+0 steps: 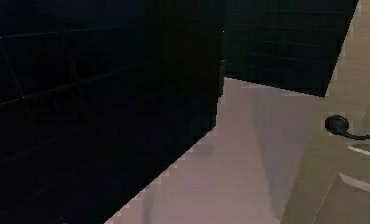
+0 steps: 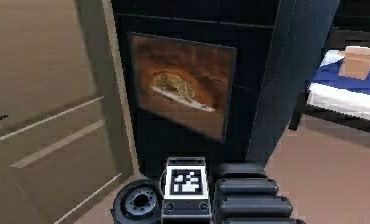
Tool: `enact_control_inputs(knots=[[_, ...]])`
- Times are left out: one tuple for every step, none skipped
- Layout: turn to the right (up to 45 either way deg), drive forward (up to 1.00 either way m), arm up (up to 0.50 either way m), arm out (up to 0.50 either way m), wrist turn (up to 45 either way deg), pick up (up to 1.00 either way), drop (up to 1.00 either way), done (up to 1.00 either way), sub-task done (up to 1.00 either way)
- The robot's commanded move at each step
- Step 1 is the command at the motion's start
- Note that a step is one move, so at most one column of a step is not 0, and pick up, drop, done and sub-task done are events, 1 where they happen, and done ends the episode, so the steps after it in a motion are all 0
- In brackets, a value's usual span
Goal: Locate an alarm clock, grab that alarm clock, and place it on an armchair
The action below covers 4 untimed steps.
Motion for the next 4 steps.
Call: enact_control_inputs(knots=[[0.0,1.00,0.00,0.00,0.0,0.00,0.00,0.00,0.00],[36.0,0.00,0.00,0.00,0.0,0.00,0.00,0.00,0.00],[0.0,0.75,0.00,0.00,0.0,0.00,0.00,0.00,0.00],[45.0,0.00,0.00,0.00,0.0,0.00,0.00,0.00,0.00]])
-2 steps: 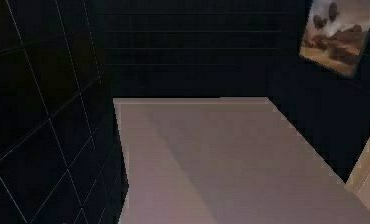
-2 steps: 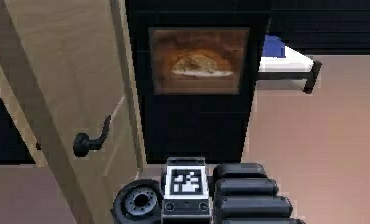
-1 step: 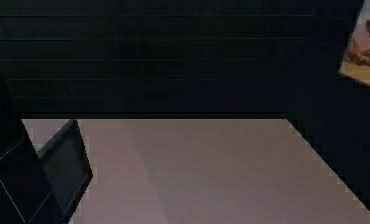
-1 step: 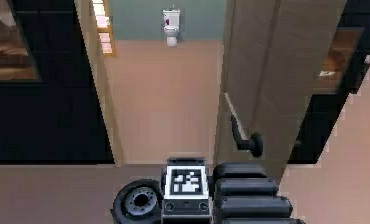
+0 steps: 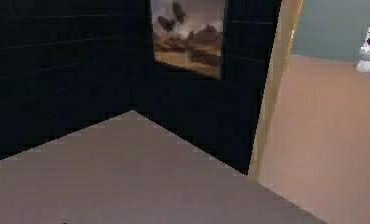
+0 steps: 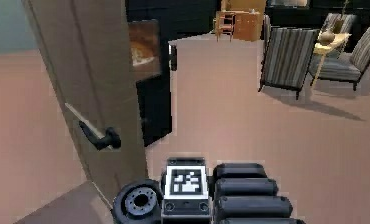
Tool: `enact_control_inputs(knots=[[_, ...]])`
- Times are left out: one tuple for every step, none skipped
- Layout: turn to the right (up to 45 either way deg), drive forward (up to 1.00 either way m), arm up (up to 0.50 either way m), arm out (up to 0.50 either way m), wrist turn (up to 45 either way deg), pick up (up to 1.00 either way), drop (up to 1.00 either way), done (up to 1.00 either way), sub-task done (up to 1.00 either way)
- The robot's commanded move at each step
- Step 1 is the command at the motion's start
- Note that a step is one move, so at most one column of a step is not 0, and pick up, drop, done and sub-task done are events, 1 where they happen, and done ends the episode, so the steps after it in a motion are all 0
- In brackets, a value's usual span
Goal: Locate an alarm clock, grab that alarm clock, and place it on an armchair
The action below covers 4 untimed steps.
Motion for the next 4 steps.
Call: enact_control_inputs(knots=[[18.0,0.00,0.00,0.00,0.0,0.00,0.00,0.00,0.00],[0.0,0.40,0.00,0.00,0.0,0.00,0.00,0.00,0.00],[21.0,0.00,0.00,0.00,0.0,0.00,0.00,0.00,0.00],[0.0,0.05,0.00,0.00,0.0,0.00,0.00,0.00,0.00]])
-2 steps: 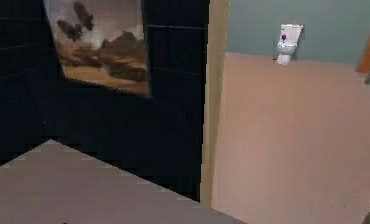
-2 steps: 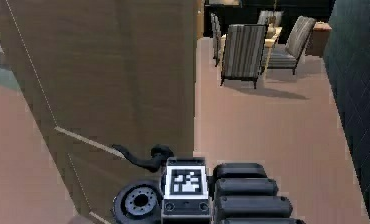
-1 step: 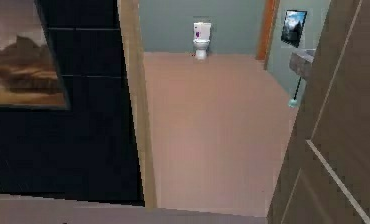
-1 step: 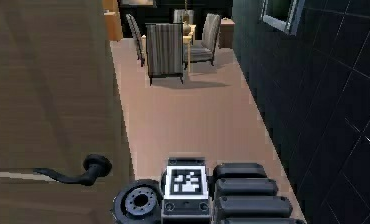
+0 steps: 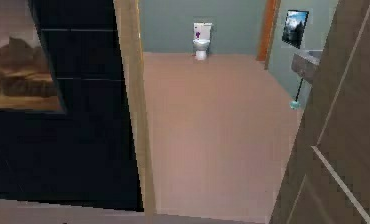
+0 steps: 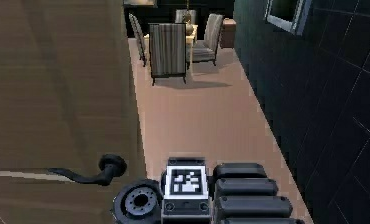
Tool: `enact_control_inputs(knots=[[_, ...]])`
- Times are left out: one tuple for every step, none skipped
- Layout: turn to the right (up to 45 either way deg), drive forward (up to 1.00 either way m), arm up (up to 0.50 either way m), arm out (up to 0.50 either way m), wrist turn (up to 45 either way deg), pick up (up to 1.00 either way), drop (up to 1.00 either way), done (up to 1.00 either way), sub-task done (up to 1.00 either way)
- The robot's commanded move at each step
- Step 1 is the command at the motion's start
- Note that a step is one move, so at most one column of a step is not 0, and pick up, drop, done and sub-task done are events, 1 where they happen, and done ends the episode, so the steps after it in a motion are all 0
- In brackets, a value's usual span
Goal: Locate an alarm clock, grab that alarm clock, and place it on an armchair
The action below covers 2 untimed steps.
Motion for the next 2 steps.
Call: enact_control_inputs(knots=[[12.0,0.00,0.00,0.00,0.0,0.00,0.00,0.00,0.00],[0.0,1.00,0.00,0.00,0.0,0.00,0.00,0.00,0.00]])
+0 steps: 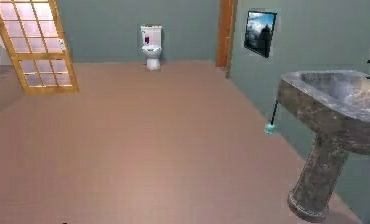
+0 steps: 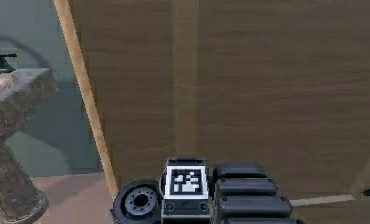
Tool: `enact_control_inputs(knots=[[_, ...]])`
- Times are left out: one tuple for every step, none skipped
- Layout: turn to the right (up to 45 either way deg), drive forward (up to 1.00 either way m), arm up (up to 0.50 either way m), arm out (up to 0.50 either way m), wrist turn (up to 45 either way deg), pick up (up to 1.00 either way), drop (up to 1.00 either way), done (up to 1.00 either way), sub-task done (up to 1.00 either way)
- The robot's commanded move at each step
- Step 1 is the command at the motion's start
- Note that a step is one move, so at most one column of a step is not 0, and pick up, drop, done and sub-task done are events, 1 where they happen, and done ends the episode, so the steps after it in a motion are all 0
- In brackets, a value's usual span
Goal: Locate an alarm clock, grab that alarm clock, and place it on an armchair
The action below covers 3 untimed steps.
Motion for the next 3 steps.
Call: enact_control_inputs(knots=[[6.0,0.00,0.00,0.00,0.0,0.00,0.00,0.00,0.00],[0.0,0.20,0.00,0.00,0.0,0.00,0.00,0.00,0.00],[0.0,1.00,0.00,0.00,0.0,0.00,0.00,0.00,0.00]])
